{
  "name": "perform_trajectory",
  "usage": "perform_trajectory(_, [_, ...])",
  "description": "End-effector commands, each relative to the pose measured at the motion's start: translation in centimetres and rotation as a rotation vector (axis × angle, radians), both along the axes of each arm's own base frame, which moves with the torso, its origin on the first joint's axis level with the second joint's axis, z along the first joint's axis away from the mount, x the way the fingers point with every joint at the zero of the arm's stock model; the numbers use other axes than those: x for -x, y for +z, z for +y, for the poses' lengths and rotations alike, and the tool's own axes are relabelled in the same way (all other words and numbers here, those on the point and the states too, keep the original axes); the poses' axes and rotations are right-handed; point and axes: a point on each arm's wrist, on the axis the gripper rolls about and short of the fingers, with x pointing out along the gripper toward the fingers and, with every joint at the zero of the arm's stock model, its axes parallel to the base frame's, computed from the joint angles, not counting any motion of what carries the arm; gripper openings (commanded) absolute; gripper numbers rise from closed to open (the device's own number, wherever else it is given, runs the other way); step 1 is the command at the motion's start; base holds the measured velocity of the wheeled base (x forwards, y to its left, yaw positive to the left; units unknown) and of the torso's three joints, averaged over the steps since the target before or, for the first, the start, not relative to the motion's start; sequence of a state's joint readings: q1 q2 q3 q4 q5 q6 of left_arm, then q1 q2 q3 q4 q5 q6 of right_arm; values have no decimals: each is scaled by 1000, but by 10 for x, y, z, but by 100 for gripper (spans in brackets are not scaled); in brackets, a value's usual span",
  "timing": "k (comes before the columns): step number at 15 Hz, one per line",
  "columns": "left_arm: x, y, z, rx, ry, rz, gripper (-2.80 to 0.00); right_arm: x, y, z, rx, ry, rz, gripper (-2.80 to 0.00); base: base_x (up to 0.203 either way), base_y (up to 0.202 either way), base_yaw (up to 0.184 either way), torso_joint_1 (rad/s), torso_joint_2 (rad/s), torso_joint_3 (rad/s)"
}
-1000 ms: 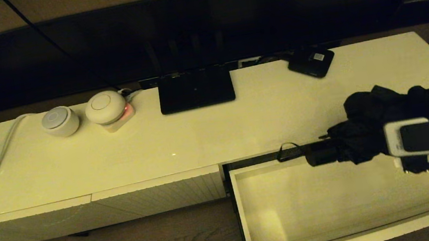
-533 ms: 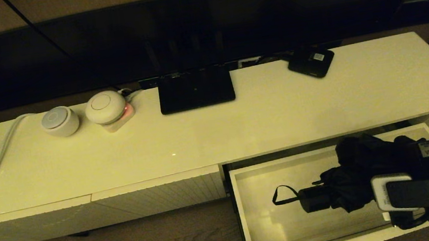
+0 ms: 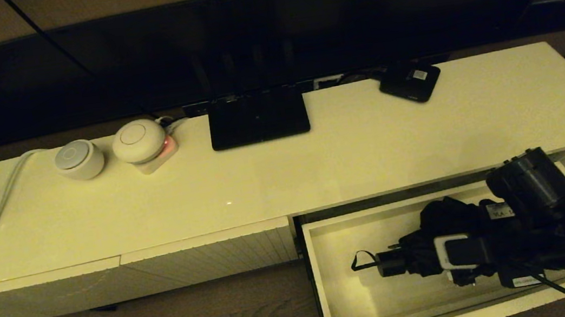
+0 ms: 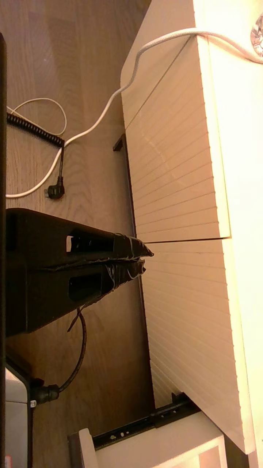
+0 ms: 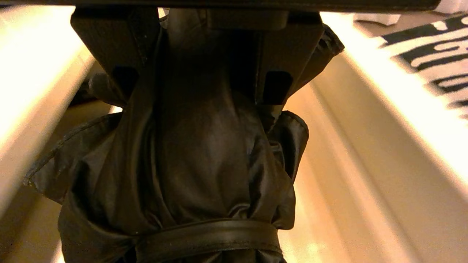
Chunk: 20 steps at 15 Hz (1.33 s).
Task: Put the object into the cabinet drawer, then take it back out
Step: Put the umbrella in the drawer
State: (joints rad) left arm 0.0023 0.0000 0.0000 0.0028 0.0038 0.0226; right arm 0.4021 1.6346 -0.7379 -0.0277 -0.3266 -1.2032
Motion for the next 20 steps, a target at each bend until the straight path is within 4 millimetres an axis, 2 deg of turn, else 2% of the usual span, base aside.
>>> perform_trajectory(1, [0, -1, 0, 0, 1, 3, -280, -19, -28, 6, 28, 0, 60, -280, 0, 0, 0, 0, 0, 0])
perform_trajectory(8, [0, -1, 0, 0, 1, 3, -280, -22, -32, 5, 19, 6, 60, -280, 0, 0, 0, 0, 0, 0])
perform_trajectory(9, [0, -1, 0, 0, 1, 3, -280, -23, -30, 5, 18, 5, 51, -78, 0, 0, 0, 0, 0, 0])
perform_trajectory(10, [0, -1, 0, 0, 1, 3, -280, -23, -26, 5, 14, 2, 36, 0, 0, 0, 0, 0, 0, 0])
perform_trajectory(16, [0, -1, 0, 0, 1, 3, -280, -10, 10, 1, -37, 0, -80, 0, 0, 0, 0, 0, 0, 0])
perform_trajectory(20, [0, -1, 0, 0, 1, 3, -280, 37, 57, -4, -111, 69, -238, 0, 0, 0, 0, 0, 0, 0])
